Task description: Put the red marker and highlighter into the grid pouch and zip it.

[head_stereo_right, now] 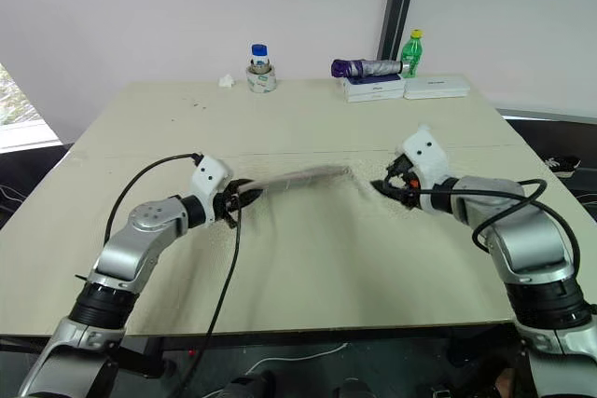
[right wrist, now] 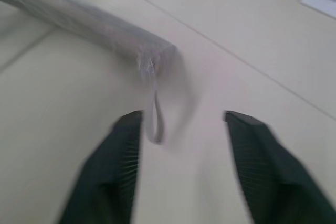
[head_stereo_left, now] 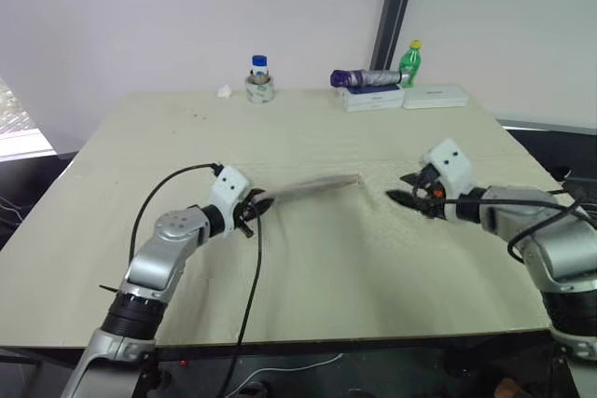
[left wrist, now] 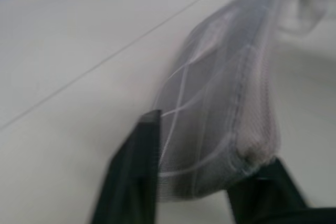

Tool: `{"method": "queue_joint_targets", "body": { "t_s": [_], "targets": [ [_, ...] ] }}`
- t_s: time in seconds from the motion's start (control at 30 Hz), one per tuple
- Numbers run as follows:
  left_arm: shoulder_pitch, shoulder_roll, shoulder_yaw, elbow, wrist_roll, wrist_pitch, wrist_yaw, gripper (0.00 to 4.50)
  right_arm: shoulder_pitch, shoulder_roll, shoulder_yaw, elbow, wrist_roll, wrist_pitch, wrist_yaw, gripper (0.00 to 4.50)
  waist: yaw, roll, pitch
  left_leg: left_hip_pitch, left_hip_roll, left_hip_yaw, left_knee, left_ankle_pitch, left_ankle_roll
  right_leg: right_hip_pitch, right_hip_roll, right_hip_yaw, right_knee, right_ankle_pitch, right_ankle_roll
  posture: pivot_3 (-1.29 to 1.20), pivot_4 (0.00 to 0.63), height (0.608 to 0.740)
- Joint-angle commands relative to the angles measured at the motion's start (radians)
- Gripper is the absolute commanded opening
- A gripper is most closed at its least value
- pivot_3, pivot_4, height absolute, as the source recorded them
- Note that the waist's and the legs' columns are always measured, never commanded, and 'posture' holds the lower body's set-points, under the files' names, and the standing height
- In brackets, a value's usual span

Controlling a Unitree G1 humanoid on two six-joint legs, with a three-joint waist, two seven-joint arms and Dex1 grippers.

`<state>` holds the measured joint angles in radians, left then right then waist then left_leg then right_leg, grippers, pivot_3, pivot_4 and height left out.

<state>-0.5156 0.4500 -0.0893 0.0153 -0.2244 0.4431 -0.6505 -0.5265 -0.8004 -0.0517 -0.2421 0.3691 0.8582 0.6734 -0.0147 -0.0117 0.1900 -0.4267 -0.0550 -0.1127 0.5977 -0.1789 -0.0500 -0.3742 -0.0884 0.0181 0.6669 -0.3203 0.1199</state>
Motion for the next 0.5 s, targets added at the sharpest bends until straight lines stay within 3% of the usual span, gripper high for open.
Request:
{"method": "queue_joint_targets", "body": {
  "t_s": [0.03, 0.07, 0.1, 0.3, 0.5],
  "targets": [
    [0.027, 0.031, 0.036, -0.074, -0.016, 0.019, -0.013, 3.60, -0.004, -0.011, -0.020, -0.037, -0.004, -0.038, 0.009, 4.49, -0.001, 0.000, 0.000, 0.000, 0.000, 0.000, 0.000, 0.000, 0.000, 0.000, 0.000, 0.000, 0.000, 0.000, 0.000, 0.00, 0.150, 0.740],
    [0.052, 0.051, 0.045, -0.095, -0.023, 0.039, -0.021, 4.21, 0.003, -0.019, -0.020, -0.039, -0.008, -0.046, 0.016, 4.50, -0.003, 0.000, 0.000, 0.000, 0.000, 0.000, 0.000, 0.000, 0.000, 0.000, 0.000, 0.000, 0.000, 0.000, 0.000, 0.00, 0.150, 0.740],
    [0.079, 0.069, 0.065, -0.117, -0.039, 0.061, -0.028, 4.46, 0.013, -0.025, -0.023, -0.041, -0.009, -0.054, 0.022, 4.50, -0.005, 0.000, 0.000, 0.000, 0.000, 0.000, 0.000, 0.000, 0.000, 0.000, 0.000, 0.000, 0.000, 0.000, 0.000, 0.00, 0.150, 0.740],
    [0.212, 0.167, 0.220, -0.197, -0.144, 0.177, -0.056, 4.46, 0.074, -0.063, -0.047, -0.030, -0.019, -0.120, 0.062, 4.50, -0.002, 0.000, 0.000, 0.000, 0.001, 0.000, -0.002, 0.000, 0.000, -0.001, 0.000, 0.001, 0.000, 0.000, 0.000, 0.00, 0.150, 0.740],
    [0.313, 0.217, 0.401, -0.173, -0.147, 0.120, 0.001, 4.46, 0.169, -0.051, -0.110, -0.021, 0.000, -0.236, 0.104, 4.50, 0.003, 0.000, 0.000, 0.000, 0.001, 0.000, -0.001, 0.000, 0.000, 0.000, -0.001, 0.001, -0.001, 0.000, 0.000, 0.00, 0.150, 0.740]
  ]
}}
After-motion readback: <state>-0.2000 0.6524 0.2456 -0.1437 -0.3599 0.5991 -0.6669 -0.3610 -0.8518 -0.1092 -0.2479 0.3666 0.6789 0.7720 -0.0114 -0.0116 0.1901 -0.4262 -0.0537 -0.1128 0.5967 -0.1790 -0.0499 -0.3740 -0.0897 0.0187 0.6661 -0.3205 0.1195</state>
